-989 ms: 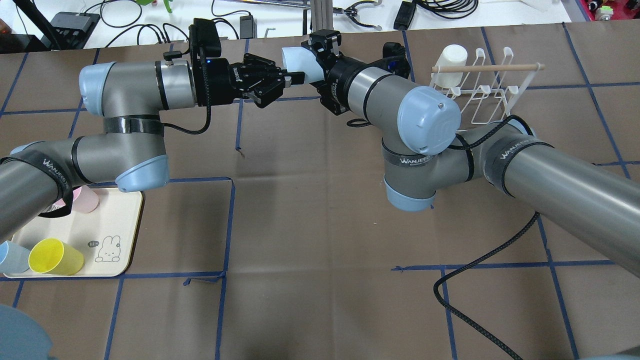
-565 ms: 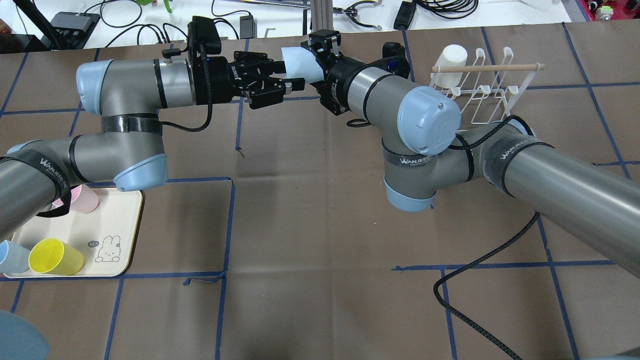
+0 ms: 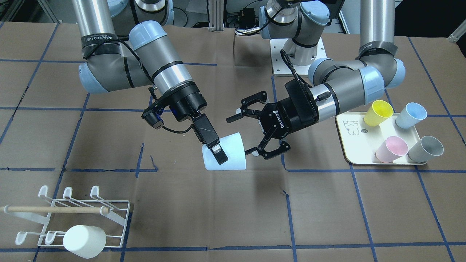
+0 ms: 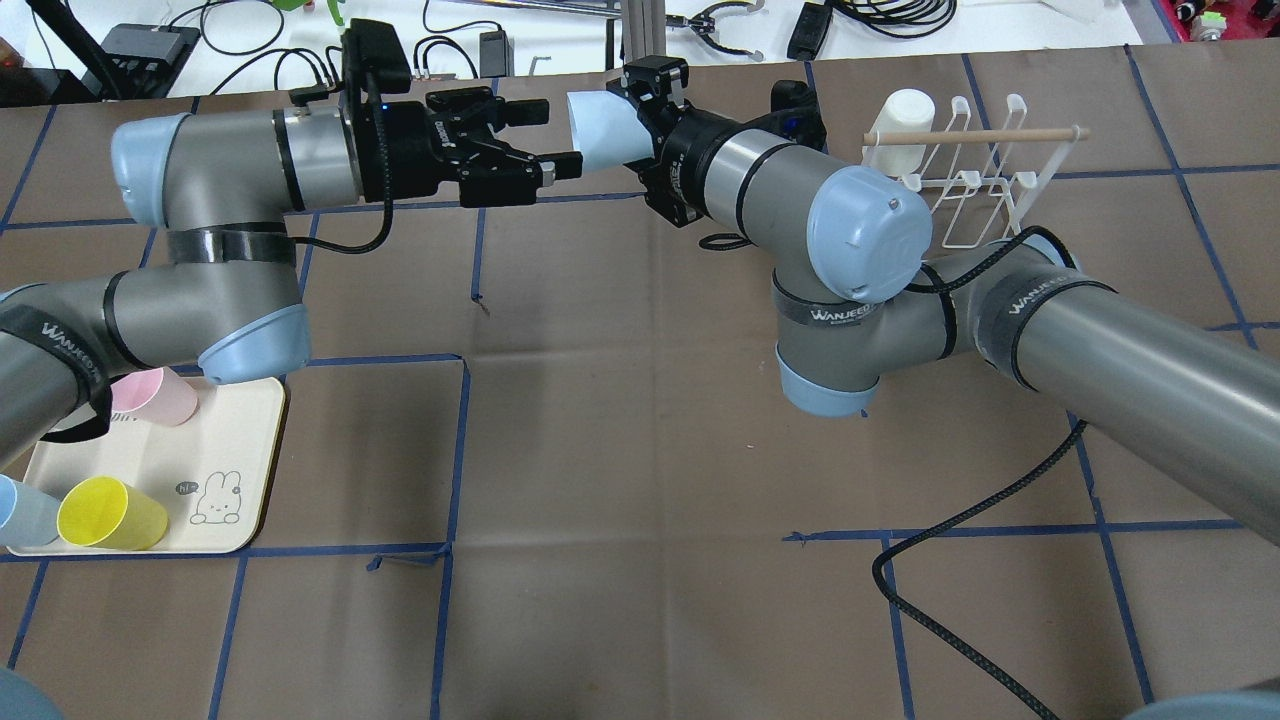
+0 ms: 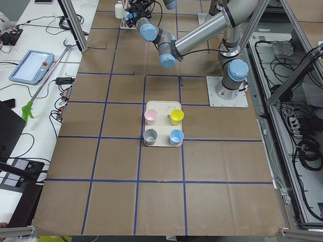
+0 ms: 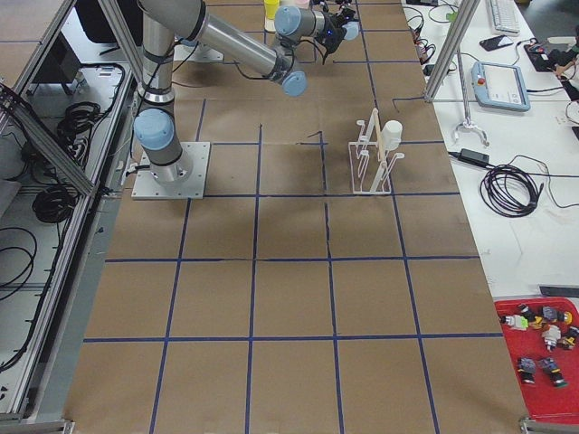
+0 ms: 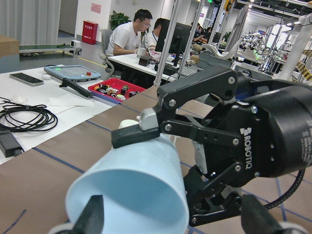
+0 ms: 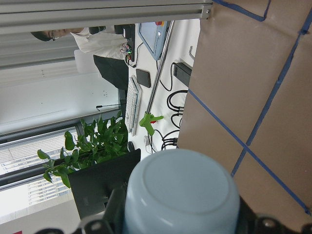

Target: Transfer IKEA cup to right arm and place on rack

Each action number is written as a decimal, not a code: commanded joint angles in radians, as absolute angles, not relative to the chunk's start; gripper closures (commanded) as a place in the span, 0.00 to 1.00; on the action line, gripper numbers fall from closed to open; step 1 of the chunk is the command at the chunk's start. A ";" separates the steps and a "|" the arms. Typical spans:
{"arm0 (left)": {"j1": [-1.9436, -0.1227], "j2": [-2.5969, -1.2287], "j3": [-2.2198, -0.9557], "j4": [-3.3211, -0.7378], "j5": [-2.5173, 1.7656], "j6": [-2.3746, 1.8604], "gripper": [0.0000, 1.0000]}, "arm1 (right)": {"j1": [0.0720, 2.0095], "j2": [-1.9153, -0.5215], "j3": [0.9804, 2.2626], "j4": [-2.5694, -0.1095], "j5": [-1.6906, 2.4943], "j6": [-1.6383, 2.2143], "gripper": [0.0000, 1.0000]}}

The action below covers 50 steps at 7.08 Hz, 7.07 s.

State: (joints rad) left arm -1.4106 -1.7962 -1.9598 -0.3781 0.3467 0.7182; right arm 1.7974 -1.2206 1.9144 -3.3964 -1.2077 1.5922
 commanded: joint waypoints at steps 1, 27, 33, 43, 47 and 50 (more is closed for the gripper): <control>-1.310 -1.743 -2.011 -0.384 0.350 0.716 0.01 | 1.731 -1.227 1.914 -3.393 -1.198 1.556 0.57; -1.582 -1.611 -1.540 -1.555 1.592 0.083 0.00 | 1.216 -1.037 1.755 -3.218 -1.269 -0.269 0.62; -1.578 -1.611 -1.540 -1.555 1.592 0.081 0.00 | 1.216 -1.039 1.784 -3.217 -1.267 -0.213 0.01; -1.578 -1.611 -1.539 -1.555 1.591 0.081 0.00 | 1.258 -1.483 1.688 -2.194 -1.367 -0.215 0.00; -1.578 -1.609 -1.540 -1.555 1.591 0.081 0.00 | 1.432 -1.534 1.620 -1.614 -1.538 -0.210 0.00; -1.578 -1.609 -1.540 -1.555 1.592 0.081 0.00 | 1.616 -1.572 1.631 -1.552 -1.618 0.084 0.00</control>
